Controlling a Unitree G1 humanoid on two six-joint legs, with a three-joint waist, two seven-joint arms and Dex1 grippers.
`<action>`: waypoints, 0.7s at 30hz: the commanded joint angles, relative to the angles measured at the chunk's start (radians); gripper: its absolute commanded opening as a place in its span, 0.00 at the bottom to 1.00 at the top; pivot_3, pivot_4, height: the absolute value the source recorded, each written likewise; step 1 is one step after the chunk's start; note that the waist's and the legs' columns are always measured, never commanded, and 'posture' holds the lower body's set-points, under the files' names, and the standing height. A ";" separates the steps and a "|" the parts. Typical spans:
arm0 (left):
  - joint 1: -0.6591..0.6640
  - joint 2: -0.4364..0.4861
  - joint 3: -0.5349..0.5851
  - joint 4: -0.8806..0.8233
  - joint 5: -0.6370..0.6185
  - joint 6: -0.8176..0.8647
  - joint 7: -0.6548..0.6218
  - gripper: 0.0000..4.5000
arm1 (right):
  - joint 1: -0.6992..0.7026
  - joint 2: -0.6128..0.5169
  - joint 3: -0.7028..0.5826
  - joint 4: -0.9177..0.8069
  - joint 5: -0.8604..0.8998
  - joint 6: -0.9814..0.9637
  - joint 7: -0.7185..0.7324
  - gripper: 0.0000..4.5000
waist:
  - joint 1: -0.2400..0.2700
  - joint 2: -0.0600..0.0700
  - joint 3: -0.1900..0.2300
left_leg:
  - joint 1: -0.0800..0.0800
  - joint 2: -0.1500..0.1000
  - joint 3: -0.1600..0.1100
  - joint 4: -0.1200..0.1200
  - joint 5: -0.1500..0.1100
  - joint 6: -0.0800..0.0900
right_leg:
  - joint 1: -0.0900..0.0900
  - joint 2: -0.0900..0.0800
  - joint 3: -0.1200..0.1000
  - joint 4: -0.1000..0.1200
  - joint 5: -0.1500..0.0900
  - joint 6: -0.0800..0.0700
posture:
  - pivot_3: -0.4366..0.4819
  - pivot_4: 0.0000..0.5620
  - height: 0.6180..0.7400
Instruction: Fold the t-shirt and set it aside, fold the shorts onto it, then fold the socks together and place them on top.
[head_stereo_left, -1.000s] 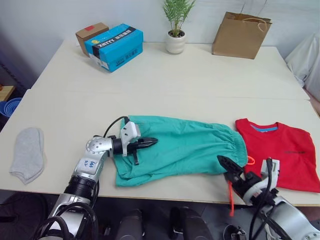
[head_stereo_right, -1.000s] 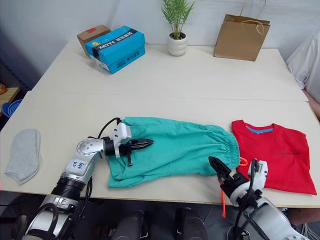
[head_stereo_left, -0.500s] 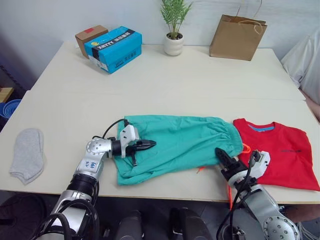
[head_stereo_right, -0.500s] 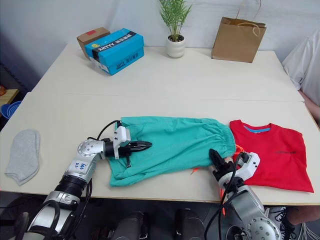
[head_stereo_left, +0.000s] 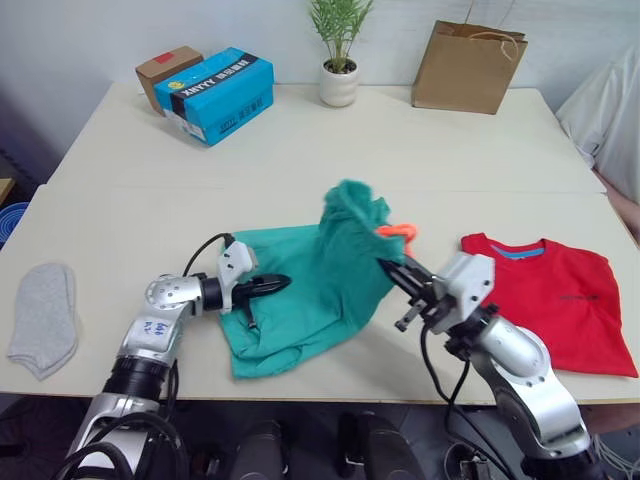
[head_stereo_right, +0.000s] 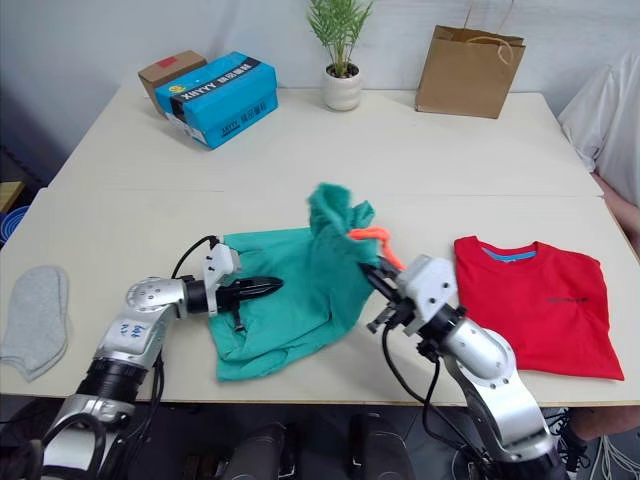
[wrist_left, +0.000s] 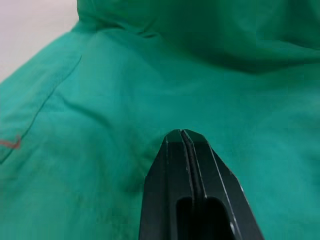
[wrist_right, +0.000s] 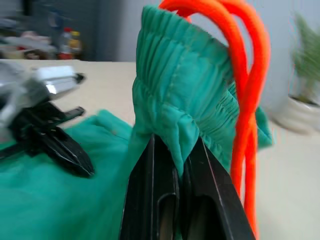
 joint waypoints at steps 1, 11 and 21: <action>0.043 0.026 0.043 -0.090 -0.026 0.070 0.035 0.00 | -0.065 0.020 0.077 0.015 -0.009 0.049 0.078 0.02 | 0.003 0.000 0.000 | 0.000 0.000 0.000 0.000 0.000 0.000 | 0.000 0.000 0.000 0.000 0.000 0.000 | 0.48 0.27 1.00; 0.156 0.063 0.120 -0.225 -0.064 0.154 0.084 0.00 | -0.241 0.111 0.224 0.179 -0.042 0.249 0.198 0.02 | 0.000 -0.001 0.000 | 0.000 -0.001 -0.001 0.002 -0.001 0.004 | 0.000 -0.003 0.000 0.003 0.000 -0.002 | 0.48 0.27 1.00; 0.219 0.074 0.318 -0.358 -0.244 0.299 0.154 0.00 | -0.348 0.142 0.224 0.297 0.115 0.389 0.476 0.44 | -0.006 -0.001 0.000 | 0.000 -0.001 0.000 0.002 0.000 0.003 | -0.002 -0.004 0.000 0.007 -0.001 -0.004 | 0.48 0.27 1.00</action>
